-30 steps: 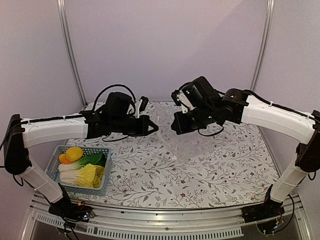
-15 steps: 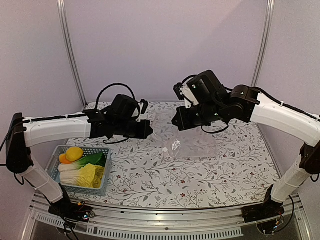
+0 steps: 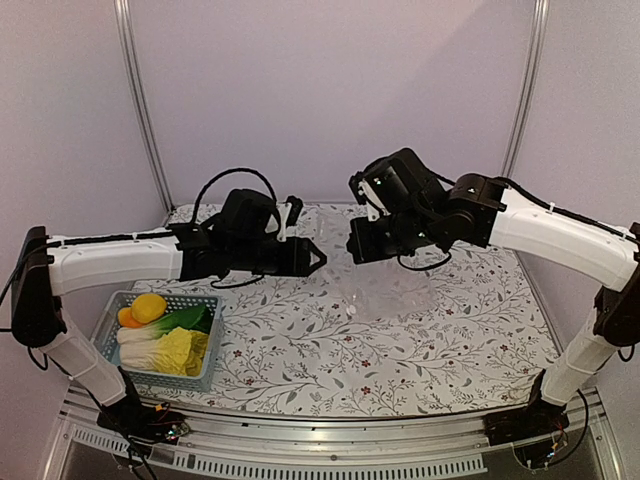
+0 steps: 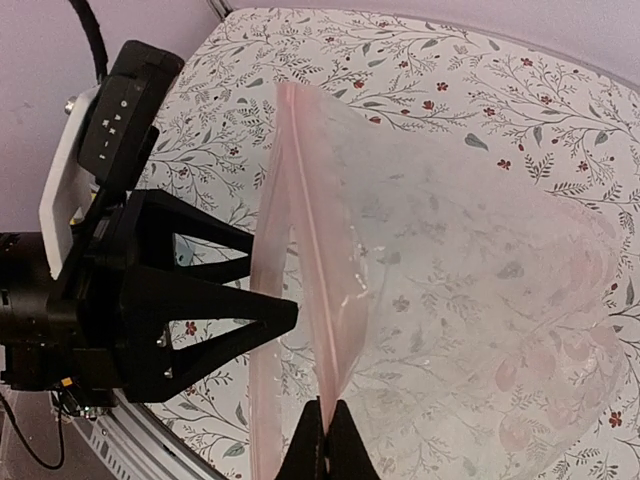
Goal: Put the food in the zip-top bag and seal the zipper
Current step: Adjust the zipper food storage bag at the center of the board.
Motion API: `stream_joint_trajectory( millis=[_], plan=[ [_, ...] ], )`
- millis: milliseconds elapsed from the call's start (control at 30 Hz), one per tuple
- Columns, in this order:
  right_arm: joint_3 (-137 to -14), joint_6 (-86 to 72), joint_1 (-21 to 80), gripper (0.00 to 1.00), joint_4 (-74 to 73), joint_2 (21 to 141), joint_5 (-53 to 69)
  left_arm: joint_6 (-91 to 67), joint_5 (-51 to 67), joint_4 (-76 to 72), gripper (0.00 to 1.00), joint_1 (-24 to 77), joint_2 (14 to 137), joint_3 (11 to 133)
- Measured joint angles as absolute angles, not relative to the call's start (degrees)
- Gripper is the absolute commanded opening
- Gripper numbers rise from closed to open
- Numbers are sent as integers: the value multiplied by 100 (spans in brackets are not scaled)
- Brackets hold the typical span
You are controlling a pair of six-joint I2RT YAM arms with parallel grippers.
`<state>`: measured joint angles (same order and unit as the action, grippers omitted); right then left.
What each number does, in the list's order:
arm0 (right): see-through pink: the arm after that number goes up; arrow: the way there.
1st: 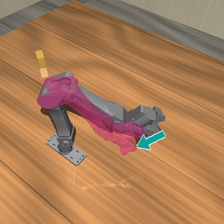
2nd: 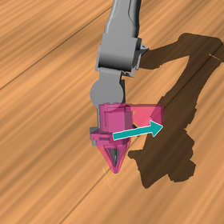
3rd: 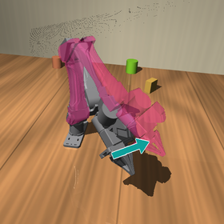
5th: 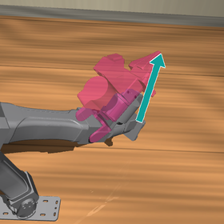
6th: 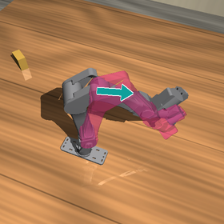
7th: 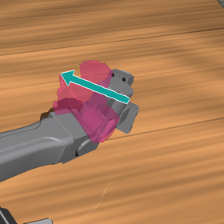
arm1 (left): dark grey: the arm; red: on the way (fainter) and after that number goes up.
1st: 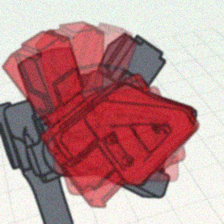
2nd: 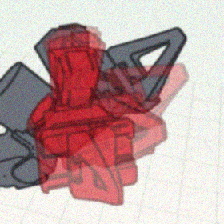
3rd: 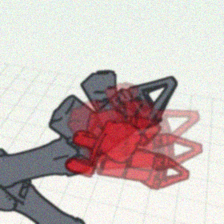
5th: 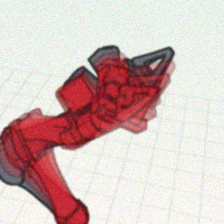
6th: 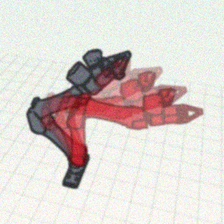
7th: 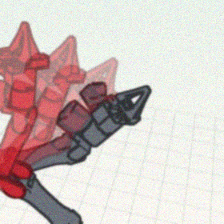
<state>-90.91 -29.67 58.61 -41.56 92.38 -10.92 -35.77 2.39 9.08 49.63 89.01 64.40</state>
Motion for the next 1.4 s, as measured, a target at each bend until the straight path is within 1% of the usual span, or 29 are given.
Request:
stream_joint_trajectory(
  millis=[100, 167, 367, 400, 433, 700, 800, 867, 1067, 1367, 1400],
  plan=[
    [-9091, -3050, 5861, 0, -4152, 9334, -1129, -3719, 515, 692, 61, 4963, 8884, 6366],
    [-9091, -3094, 5861, 0, -4150, 9373, -1151, -3881, 722, 513, 62, 4963, 8864, 6281],
    [-9091, -3188, 5861, 0, -4069, 9389, -1184, -4237, 1092, 226, 59, 4965, 8858, 6088],
    [-9091, -3203, 5861, 0, -4056, 9389, -1192, -4313, 1140, 174, 57, 4965, 8858, 6049],
    [-9091, -3214, 5861, 0, -4051, 9389, -1197, -4364, 1175, 113, 54, 4965, 8858, 6007],
    [-9091, -3238, 5861, 0, -4001, 9419, -1208, -4672, 1363, -180, 14, 4976, 8858, 5854],
    [-9091, -3238, 5861, 0, -3997, 9421, -1205, -4622, 1247, -95, 3, 4974, 8858, 5852],
    [-9091, -3240, 5863, 0, -3994, 9421, -1201, -4569, 1155, 21, 0, 4945, 8858, 5839],
    [-9089, -3236, 5881, 0, -3992, 9369, -1166, -4451, 945, 325, 0, 4801, 8864, 5693],
    [-9089, -3190, 5977, 0, -3990, 8960, -982, -4134, 694, 585, 0, 4576, 8997, 5754],
    [-9085, -3190, 5990, 0, -3986, 8954, -974, -4104, 703, 578, 1, 4554, 9013, 5774]
  ],
)
